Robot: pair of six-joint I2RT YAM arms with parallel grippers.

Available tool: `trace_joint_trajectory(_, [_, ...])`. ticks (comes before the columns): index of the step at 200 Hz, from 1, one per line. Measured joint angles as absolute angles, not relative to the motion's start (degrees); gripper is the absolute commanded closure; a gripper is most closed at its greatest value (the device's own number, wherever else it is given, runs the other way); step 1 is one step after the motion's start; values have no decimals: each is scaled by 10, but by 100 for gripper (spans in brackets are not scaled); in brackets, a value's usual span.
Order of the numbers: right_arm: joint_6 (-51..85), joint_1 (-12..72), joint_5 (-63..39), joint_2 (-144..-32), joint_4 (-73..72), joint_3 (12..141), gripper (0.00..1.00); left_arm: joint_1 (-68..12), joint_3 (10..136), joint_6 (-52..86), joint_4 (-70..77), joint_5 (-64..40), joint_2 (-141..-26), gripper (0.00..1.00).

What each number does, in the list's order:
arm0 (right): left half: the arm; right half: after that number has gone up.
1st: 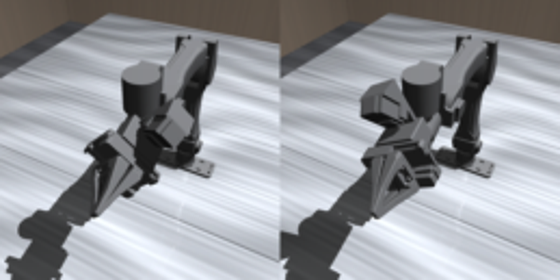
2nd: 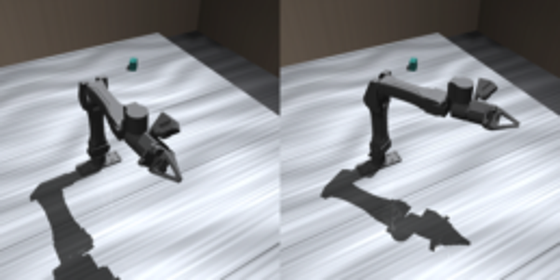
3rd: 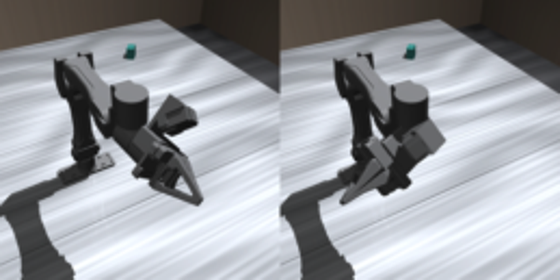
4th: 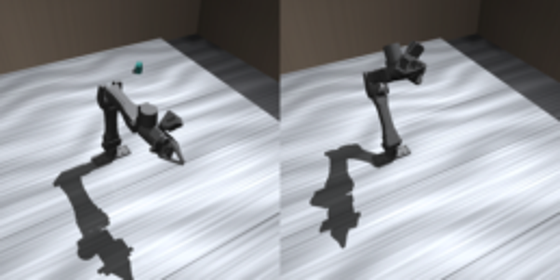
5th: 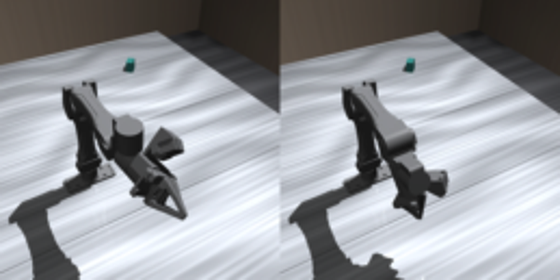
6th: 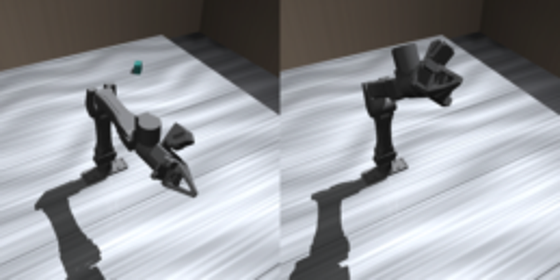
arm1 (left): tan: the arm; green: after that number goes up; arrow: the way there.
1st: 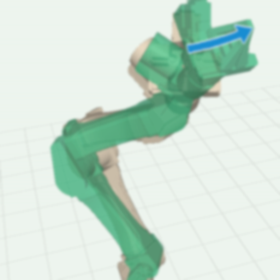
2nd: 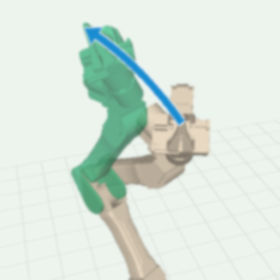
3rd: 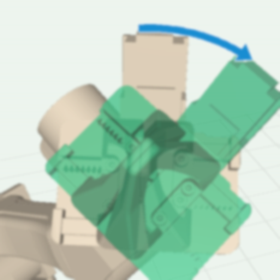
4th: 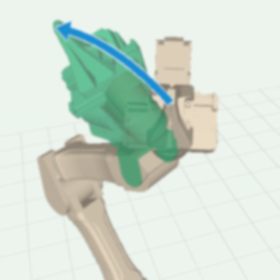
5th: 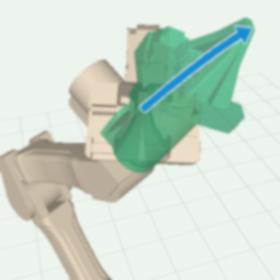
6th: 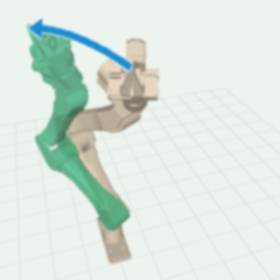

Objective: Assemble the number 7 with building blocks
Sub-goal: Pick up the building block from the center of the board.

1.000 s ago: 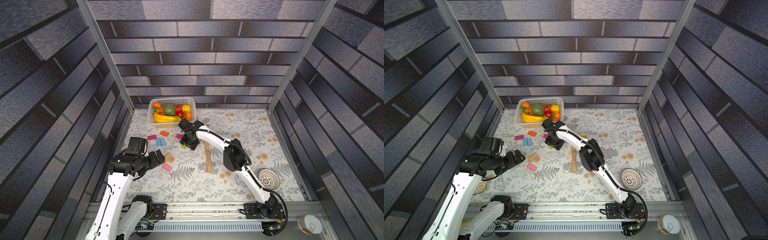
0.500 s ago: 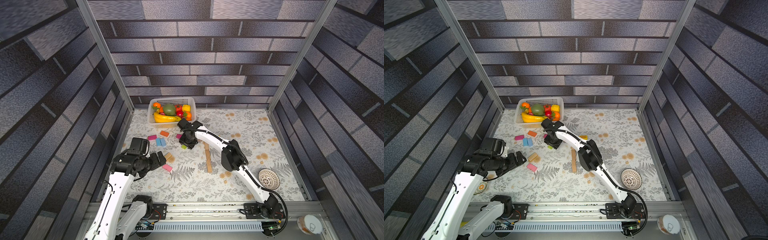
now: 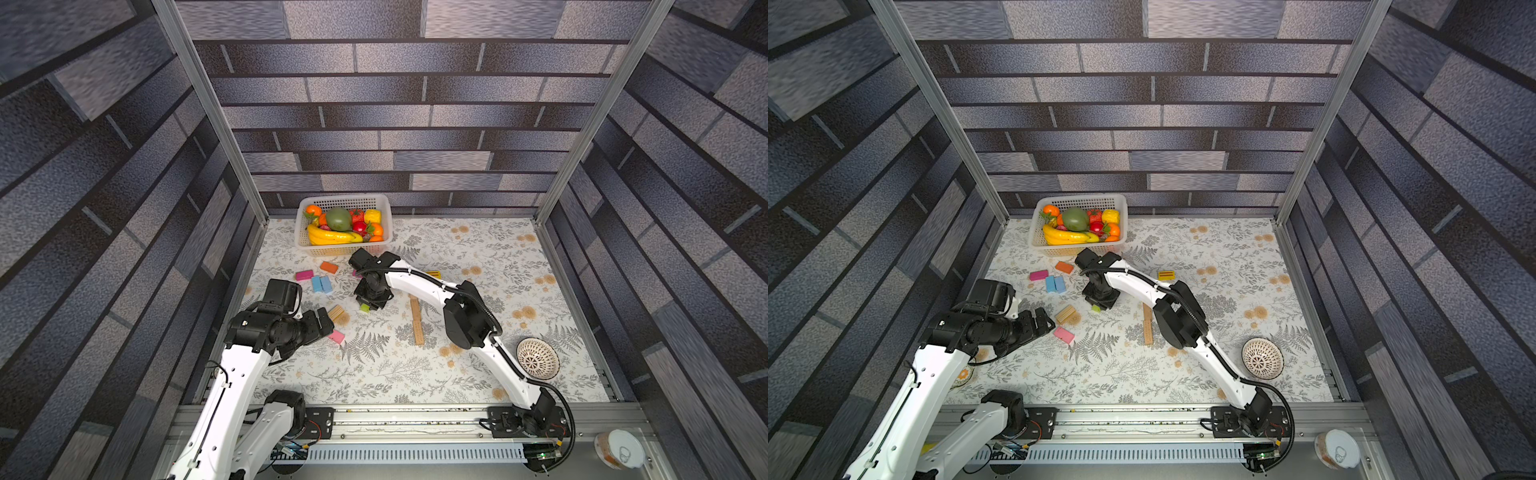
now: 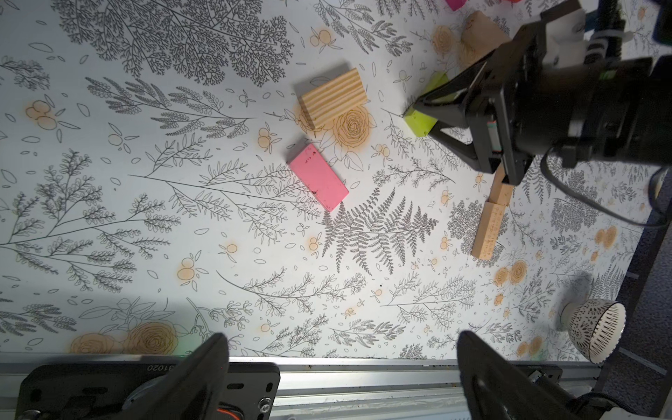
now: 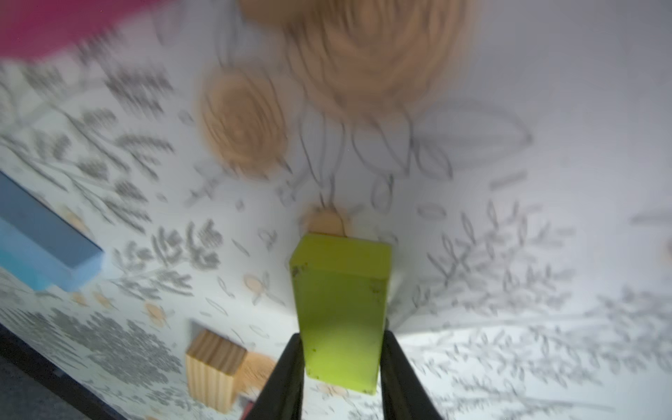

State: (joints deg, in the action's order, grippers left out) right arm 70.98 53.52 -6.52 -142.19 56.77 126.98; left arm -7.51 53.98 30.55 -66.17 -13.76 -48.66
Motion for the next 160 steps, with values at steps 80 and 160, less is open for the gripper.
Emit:
trace_joint_trajectory(80, [673,483,-4,-1077,566,1014,68,-74,539,312,-642,-148,-489,0])
trace_joint_trajectory(160, [744,238,-35,-959,464,776,67,-72,529,329,-618,-168,-516,0])
